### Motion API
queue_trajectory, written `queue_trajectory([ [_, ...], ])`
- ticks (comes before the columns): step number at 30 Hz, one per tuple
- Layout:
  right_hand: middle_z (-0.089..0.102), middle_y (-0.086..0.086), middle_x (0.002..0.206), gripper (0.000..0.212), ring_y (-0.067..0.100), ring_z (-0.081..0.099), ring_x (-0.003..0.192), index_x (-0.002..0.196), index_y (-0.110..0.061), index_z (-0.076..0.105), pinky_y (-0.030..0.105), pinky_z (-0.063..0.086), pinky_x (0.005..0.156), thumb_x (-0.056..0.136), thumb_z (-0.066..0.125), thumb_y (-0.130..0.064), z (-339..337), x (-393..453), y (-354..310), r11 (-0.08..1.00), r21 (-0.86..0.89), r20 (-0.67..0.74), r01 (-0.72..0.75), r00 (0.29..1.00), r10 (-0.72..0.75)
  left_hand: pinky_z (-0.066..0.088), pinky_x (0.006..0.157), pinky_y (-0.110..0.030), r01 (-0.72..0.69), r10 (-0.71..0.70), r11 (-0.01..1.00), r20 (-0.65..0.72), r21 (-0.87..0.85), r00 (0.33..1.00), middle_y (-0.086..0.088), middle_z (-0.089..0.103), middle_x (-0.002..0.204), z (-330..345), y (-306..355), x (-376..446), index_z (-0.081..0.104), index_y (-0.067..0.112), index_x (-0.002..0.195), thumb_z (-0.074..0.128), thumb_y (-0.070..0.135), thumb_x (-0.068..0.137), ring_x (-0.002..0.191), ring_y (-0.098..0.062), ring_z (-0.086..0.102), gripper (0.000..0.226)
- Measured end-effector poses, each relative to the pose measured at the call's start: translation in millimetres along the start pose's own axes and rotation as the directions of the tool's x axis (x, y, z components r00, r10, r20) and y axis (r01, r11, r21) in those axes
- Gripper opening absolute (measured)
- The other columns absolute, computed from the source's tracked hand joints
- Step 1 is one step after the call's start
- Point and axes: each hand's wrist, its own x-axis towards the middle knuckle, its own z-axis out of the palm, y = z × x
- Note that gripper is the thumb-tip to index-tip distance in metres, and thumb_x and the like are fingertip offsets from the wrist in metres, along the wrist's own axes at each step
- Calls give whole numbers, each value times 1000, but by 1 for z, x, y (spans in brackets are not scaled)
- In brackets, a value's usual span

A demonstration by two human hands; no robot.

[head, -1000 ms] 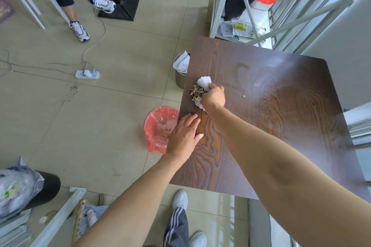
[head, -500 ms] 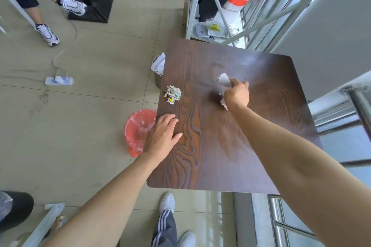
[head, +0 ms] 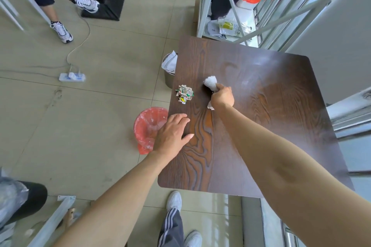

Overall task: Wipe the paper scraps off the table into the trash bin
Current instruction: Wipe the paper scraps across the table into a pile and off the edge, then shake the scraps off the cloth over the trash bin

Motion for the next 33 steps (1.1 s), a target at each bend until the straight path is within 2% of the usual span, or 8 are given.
queue_trajectory([
  [5,43,10,138,56,33,58,115,141,-21,47,34,44,97,89,46,0,25,-9,-25,999,0,40,38,998,-38,40,101,-27,32,-32,999,-25,8,999,5,49,136,0,4,1,53,16,129,57,42,88,129,-13,42,48],
  [10,44,10,135,55,33,61,110,140,-23,49,33,46,91,89,43,-1,43,-17,-43,999,-3,40,50,998,-50,46,97,-28,80,-81,996,-31,-28,996,3,52,133,3,4,9,57,13,124,62,39,85,126,-16,45,47],
  [14,43,8,137,58,34,61,109,139,-24,49,33,46,93,88,40,3,55,-22,-53,999,48,29,24,999,-26,48,97,-27,66,-68,996,-38,-54,997,1,56,127,6,0,11,58,12,121,65,37,82,121,-17,49,46],
  [19,43,7,136,59,31,62,105,139,-24,50,28,44,84,87,41,3,67,-25,-68,996,82,40,30,999,-33,51,92,-31,63,-67,994,-34,-91,997,-1,57,125,3,-1,11,53,11,126,65,33,79,117,-19,51,53],
  [24,43,8,133,54,31,63,105,136,-21,52,28,45,85,88,43,2,77,-26,-86,993,108,53,39,998,-45,47,99,-32,70,-74,986,-21,-148,997,-5,55,129,-1,0,10,53,7,127,65,24,79,122,-21,48,53],
  [26,45,9,131,50,31,62,105,133,-19,54,27,44,82,88,45,0,80,-25,-93,991,116,53,61,996,-68,45,103,-35,70,-79,985,-51,-154,996,-8,57,128,-4,2,9,56,5,124,52,23,81,124,-25,47,47],
  [29,45,10,131,50,30,62,106,131,-16,56,28,45,86,85,49,1,84,-21,-101,989,123,71,77,994,-86,36,110,-32,34,-47,992,-108,-121,993,-10,59,126,-3,1,8,61,4,118,26,31,79,126,-28,47,59],
  [33,45,8,134,55,28,61,107,134,-16,55,25,44,86,82,55,2,89,-19,-109,989,110,87,94,991,-104,33,113,-31,51,-59,993,-70,-103,996,-3,59,128,7,-3,8,63,11,114,20,34,79,131,-23,42,61],
])
